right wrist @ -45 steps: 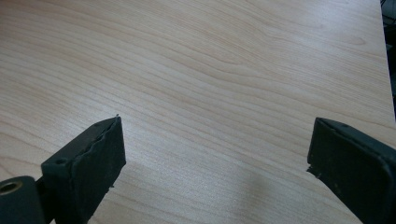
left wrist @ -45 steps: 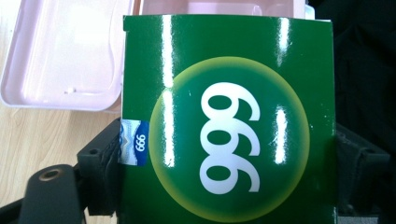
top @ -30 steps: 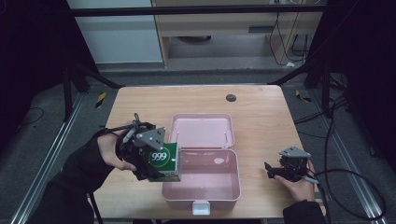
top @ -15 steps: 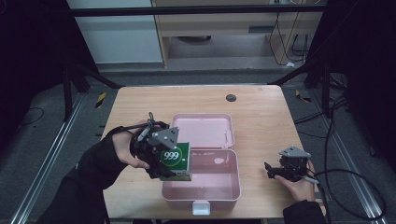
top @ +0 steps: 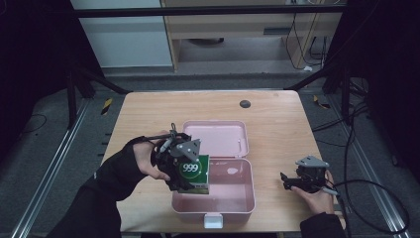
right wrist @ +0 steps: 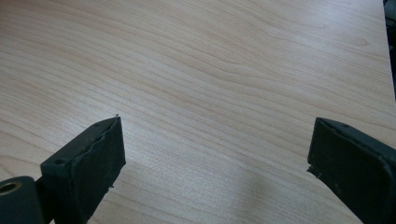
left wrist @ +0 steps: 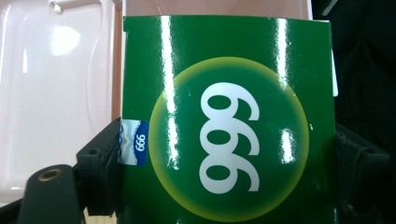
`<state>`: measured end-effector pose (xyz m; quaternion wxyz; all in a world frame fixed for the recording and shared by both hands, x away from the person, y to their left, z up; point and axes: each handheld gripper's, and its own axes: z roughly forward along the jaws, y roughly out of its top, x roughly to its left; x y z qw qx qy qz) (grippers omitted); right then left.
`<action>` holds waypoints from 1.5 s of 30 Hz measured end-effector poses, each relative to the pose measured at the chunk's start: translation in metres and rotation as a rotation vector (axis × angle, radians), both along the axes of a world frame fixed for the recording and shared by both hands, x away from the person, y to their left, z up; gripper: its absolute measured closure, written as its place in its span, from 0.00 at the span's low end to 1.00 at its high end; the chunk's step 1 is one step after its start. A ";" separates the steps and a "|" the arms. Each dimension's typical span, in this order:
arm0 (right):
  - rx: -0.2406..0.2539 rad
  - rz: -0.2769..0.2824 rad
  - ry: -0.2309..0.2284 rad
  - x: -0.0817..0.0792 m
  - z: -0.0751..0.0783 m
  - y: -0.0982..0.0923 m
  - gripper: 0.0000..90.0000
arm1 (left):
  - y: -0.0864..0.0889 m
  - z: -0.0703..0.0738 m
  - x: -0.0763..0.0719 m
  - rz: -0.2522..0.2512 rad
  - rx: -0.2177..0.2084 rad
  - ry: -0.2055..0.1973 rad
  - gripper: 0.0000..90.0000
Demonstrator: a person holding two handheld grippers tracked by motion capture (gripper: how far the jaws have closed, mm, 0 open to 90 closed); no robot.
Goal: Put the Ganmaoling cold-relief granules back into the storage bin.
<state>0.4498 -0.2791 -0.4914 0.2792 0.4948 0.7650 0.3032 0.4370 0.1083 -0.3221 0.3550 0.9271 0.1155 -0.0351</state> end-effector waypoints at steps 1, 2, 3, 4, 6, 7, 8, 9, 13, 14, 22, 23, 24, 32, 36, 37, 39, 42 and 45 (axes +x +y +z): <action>0.000 0.000 0.000 0.000 0.000 0.000 0.05 | 0.000 0.000 0.000 0.000 0.000 0.000 0.17; -0.004 0.001 -0.001 0.000 0.000 0.000 0.05 | -0.002 -0.003 0.000 0.009 -0.001 0.004 0.17; -0.004 0.001 -0.001 0.000 0.000 0.000 0.05 | -0.002 -0.003 0.000 0.009 -0.001 0.004 0.17; -0.004 0.001 0.000 0.000 0.000 0.000 0.05 | -0.003 -0.006 0.000 0.004 0.003 -0.001 0.17; -0.008 0.004 -0.001 0.000 0.000 0.000 0.05 | -0.003 -0.011 0.001 -0.002 0.014 0.001 0.17; -0.009 0.004 -0.001 0.000 0.000 0.000 0.05 | -0.003 -0.014 0.000 0.001 0.024 0.003 0.17; -0.009 0.004 -0.001 0.000 0.000 0.000 0.05 | -0.003 -0.014 0.000 0.001 0.024 0.003 0.17; -0.011 0.005 0.000 0.000 -0.001 0.000 0.05 | -0.003 -0.016 0.000 0.007 0.022 0.007 0.17; -0.013 0.008 0.003 0.000 -0.001 0.001 0.05 | -0.004 -0.026 0.000 0.019 0.016 0.019 0.17; -0.011 0.007 0.003 0.000 -0.001 0.001 0.05 | -0.004 -0.028 0.001 0.015 0.021 0.017 0.17; -0.013 0.009 0.003 0.001 -0.002 0.002 0.05 | -0.003 -0.045 0.003 0.030 0.044 0.021 0.17; -0.016 0.011 0.003 0.001 -0.002 0.002 0.05 | -0.003 -0.047 0.003 0.039 0.038 0.028 0.17; -0.017 0.012 0.003 0.001 -0.002 0.002 0.05 | -0.003 -0.051 0.002 0.053 0.025 0.039 0.17; -0.017 0.010 0.011 0.001 -0.002 0.002 0.05 | -0.002 -0.065 0.000 0.106 -0.007 0.068 0.16; -0.019 0.013 0.009 0.001 -0.003 0.002 0.04 | -0.003 -0.072 -0.001 0.135 -0.037 0.085 0.16; -0.021 0.014 0.009 0.001 -0.003 0.002 0.04 | -0.003 -0.073 -0.002 0.143 -0.043 0.092 0.16; -0.021 0.017 0.014 0.001 -0.003 0.002 0.04 | -0.003 -0.076 -0.002 0.150 -0.047 0.096 0.16; -0.023 0.016 0.019 0.001 -0.003 0.003 0.04 | -0.005 -0.082 -0.004 0.177 -0.067 0.106 0.16; -0.025 0.020 0.019 0.001 -0.003 0.003 0.04 | -0.006 -0.084 -0.004 0.186 -0.071 0.110 0.16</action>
